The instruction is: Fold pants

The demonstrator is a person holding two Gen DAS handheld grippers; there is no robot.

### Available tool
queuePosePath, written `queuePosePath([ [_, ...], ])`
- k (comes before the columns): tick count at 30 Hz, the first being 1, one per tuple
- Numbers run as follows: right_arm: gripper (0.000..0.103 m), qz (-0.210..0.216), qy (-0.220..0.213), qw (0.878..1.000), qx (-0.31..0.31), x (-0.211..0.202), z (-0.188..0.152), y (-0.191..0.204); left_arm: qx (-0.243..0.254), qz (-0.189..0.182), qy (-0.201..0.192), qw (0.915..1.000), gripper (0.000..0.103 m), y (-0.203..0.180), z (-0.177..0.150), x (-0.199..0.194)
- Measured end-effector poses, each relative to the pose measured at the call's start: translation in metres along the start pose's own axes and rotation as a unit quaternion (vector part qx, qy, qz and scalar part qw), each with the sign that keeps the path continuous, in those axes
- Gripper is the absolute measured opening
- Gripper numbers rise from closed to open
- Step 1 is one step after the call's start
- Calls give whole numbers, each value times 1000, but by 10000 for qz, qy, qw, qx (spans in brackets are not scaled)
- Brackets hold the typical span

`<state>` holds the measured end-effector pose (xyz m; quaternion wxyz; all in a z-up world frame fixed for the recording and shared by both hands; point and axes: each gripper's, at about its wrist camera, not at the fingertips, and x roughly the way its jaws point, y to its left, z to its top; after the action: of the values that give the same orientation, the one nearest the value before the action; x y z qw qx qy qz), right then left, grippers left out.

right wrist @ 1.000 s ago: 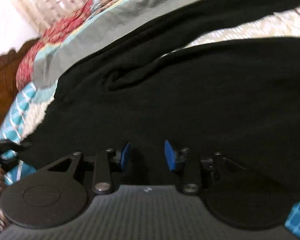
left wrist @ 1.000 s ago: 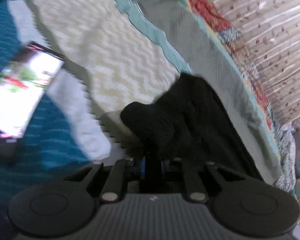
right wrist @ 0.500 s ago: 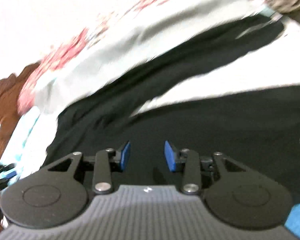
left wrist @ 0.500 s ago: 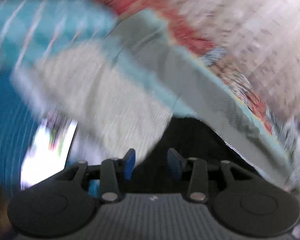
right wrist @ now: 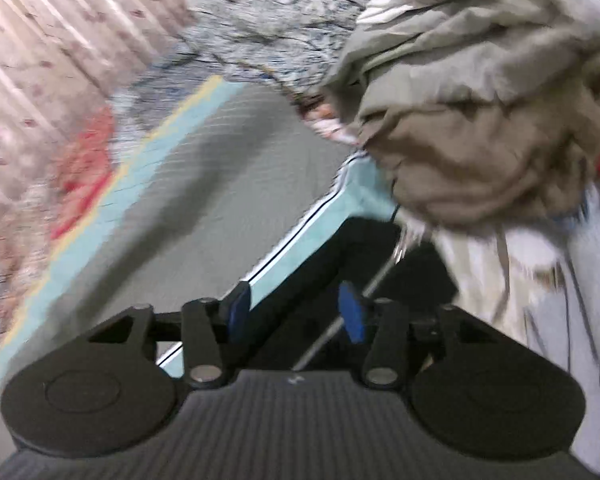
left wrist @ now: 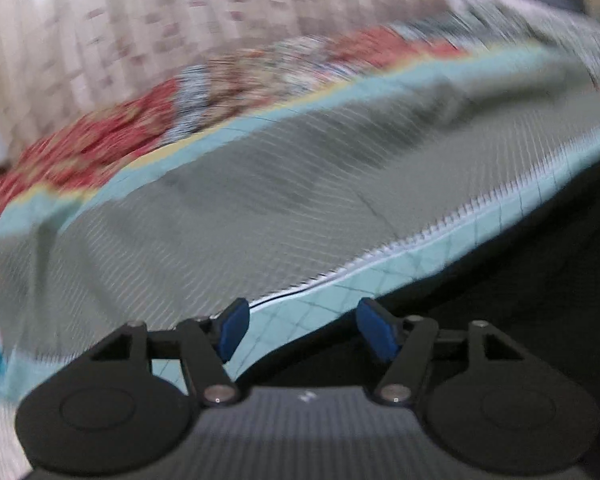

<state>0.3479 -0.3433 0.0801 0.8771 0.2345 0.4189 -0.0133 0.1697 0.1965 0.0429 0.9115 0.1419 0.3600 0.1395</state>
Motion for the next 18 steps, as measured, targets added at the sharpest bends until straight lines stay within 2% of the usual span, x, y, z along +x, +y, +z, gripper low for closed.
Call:
queuePosePath([
  [4,60,-551,136,9984,35,47,21,8,979,-87,157,9950,59,-21,-6,26],
  [5,60,-608,186,9980,19,58,24,9,1114,-141,248,9934,48,-21,-7,31],
  [6,60,-751,253,9969,-27,68,25,14,1185,-206,375,9920,29,-20,-8,38],
  [8,60,-1103,420,9928,-189,95,27,10,1239,-310,711,9893,5,-21,-15,50],
  [9,60,-1237,491,9909,-203,103,23,11,1272,-316,750,9885,4,-23,-17,52],
  [10,54,-1314,458,9900,-220,108,19,11,1373,-236,676,9879,4,-26,-20,52],
  [11,37,-1431,288,9887,-342,108,13,12,1428,-174,631,9876,4,-29,-23,49],
  [12,25,-1548,209,9864,-504,107,9,14,1428,-127,574,9880,4,-29,-25,44],
  [13,8,-1497,174,9868,-585,104,8,12,1371,-106,506,9892,4,-28,-23,39],
  [14,4,-1259,176,9909,-440,97,11,7,1299,-74,420,9906,4,-25,-23,31],
  [18,4,-562,-287,9980,44,43,20,-15,971,38,-98,9952,4,-13,-13,-15],
])
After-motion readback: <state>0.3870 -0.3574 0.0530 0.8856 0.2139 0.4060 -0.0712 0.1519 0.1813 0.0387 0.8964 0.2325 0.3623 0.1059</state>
